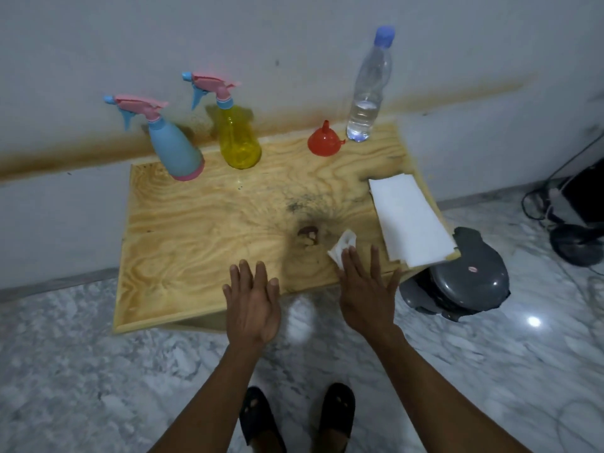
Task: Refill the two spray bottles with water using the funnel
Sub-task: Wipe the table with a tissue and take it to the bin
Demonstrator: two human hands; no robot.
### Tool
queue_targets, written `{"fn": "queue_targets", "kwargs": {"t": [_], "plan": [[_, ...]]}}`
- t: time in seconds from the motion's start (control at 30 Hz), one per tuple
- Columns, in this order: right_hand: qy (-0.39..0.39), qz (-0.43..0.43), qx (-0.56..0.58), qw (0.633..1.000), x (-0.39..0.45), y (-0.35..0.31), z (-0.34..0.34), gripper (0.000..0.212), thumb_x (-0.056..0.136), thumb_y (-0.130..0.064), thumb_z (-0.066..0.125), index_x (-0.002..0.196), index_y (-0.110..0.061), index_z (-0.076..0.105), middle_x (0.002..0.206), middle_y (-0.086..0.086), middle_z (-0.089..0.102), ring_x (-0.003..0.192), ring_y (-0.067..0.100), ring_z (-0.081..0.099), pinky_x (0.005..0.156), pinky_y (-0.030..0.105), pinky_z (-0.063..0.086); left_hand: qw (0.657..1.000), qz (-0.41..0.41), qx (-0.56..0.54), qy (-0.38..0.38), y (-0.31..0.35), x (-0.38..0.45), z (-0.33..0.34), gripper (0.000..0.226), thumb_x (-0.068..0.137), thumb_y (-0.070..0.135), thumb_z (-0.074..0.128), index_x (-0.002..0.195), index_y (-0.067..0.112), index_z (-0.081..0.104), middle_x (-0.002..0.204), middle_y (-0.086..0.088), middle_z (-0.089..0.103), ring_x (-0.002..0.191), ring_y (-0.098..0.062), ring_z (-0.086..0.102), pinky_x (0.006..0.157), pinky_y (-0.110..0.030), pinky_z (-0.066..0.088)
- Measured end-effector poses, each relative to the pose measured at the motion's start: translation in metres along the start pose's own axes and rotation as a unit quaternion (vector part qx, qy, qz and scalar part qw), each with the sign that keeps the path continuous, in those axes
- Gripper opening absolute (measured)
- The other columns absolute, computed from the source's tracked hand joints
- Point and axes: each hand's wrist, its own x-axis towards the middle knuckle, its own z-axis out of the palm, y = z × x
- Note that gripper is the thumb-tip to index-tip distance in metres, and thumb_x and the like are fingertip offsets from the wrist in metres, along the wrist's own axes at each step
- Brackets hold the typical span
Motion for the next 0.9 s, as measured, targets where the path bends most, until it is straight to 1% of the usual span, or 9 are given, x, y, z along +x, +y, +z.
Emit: {"fn": "queue_targets", "kwargs": {"t": [0.07, 0.1, 0.17, 0.2, 0.27, 0.5, 0.77, 0.83, 0.9], "plan": [[-0.003, 0.067, 0.098, 0.993, -0.008, 0.014, -0.019, 0.046, 0.108, -0.034, 0.025, 0.152, -0.029, 0.035, 0.162, -0.011, 0.029, 0.155, 0.021, 0.004, 0.118, 0.057, 0.006, 0.999, 0.029, -0.014, -0.022, 0.029, -0.002, -0.002, 0.068, 0.103, 0.051, 0.009, 0.14, 0.008, 0.045, 0.149, -0.021, 0.041, 0.14, -0.043, 0.032, 0.111, -0.062, 0.031], [0.018, 0.092, 0.141, 0.986, -0.013, 0.024, -0.028, 0.041, 0.108, -0.034, 0.029, 0.145, -0.028, 0.045, 0.154, -0.006, 0.044, 0.152, 0.023, 0.02, 0.116, 0.053, 0.018, 0.998, 0.048, -0.016, -0.026, 0.044, -0.004, -0.001, 0.065, 0.103, 0.051, 0.009, 0.129, 0.007, 0.051, 0.134, -0.018, 0.05, 0.126, -0.044, 0.043, 0.1, -0.06, 0.04], [0.082, 0.119, 0.239, 0.96, -0.024, 0.043, -0.05, 0.029, 0.106, -0.03, 0.038, 0.121, -0.021, 0.062, 0.117, 0.005, 0.067, 0.12, 0.033, 0.056, 0.09, 0.043, 0.043, 0.997, 0.07, -0.017, -0.02, 0.077, -0.01, -0.002, 0.055, 0.104, 0.046, 0.016, 0.119, 0.009, 0.054, 0.119, -0.013, 0.055, 0.111, -0.04, 0.05, 0.09, -0.056, 0.046], [0.106, 0.133, 0.294, 0.941, -0.03, 0.053, -0.06, 0.025, 0.106, -0.028, 0.042, 0.11, -0.017, 0.064, 0.098, 0.006, 0.067, 0.099, 0.033, 0.063, 0.074, 0.036, 0.043, 0.996, 0.079, -0.023, -0.016, 0.096, -0.014, -0.005, 0.051, 0.104, 0.043, 0.021, 0.12, 0.009, 0.056, 0.122, -0.014, 0.056, 0.114, -0.04, 0.05, 0.093, -0.056, 0.046], [0.146, 0.171, 0.367, 0.903, -0.041, 0.076, -0.083, 0.025, 0.105, -0.025, 0.049, 0.097, -0.01, 0.067, 0.081, 0.004, 0.063, 0.081, 0.03, 0.063, 0.063, 0.029, 0.032, 0.994, 0.104, -0.032, -0.01, 0.134, -0.025, -0.013, 0.049, 0.103, 0.037, 0.031, 0.126, 0.004, 0.058, 0.132, -0.02, 0.057, 0.124, -0.04, 0.05, 0.101, -0.053, 0.045], [0.288, 0.35, 0.366, 0.813, -0.077, 0.157, -0.146, 0.035, 0.098, -0.032, 0.061, 0.09, 0.001, 0.07, 0.093, 0.02, 0.063, 0.084, 0.031, 0.061, 0.068, 0.026, 0.032, 0.979, 0.193, -0.037, -0.047, 0.236, -0.041, -0.023, 0.051, 0.106, 0.036, 0.039, 0.147, 0.006, 0.045, 0.156, -0.017, 0.04, 0.148, -0.031, 0.031, 0.119, -0.045, 0.028], [0.384, 0.483, 0.413, 0.67, -0.124, 0.23, -0.175, 0.012, 0.088, -0.028, 0.071, 0.082, -0.018, 0.074, 0.08, 0.005, 0.07, 0.079, 0.023, 0.066, 0.072, 0.03, 0.052, 0.958, 0.259, -0.062, -0.112, 0.326, -0.027, 0.007, 0.052, 0.103, 0.035, 0.044, 0.145, 0.005, 0.047, 0.155, -0.017, 0.041, 0.146, -0.032, 0.034, 0.12, -0.044, 0.028], [0.395, 0.521, 0.399, 0.643, -0.131, 0.238, -0.176, 0.011, 0.088, -0.029, 0.072, 0.083, -0.019, 0.073, 0.083, 0.004, 0.069, 0.08, 0.024, 0.066, 0.078, 0.036, 0.055, 0.95, 0.277, -0.06, -0.131, 0.34, -0.021, 0.011, 0.048, 0.103, 0.03, 0.049, 0.144, 0.007, 0.047, 0.156, -0.015, 0.04, 0.145, -0.03, 0.034, 0.119, -0.042, 0.029], [0.398, 0.55, 0.387, 0.624, -0.134, 0.242, -0.177, 0.013, 0.088, -0.026, 0.073, 0.085, -0.014, 0.074, 0.08, 0.004, 0.067, 0.078, 0.025, 0.065, 0.076, 0.034, 0.052, 0.946, 0.281, -0.062, -0.147, 0.352, -0.013, 0.015, 0.044, 0.103, 0.029, 0.049, 0.142, 0.009, 0.048, 0.154, -0.012, 0.042, 0.142, -0.03, 0.037, 0.117, -0.042, 0.031]]}}
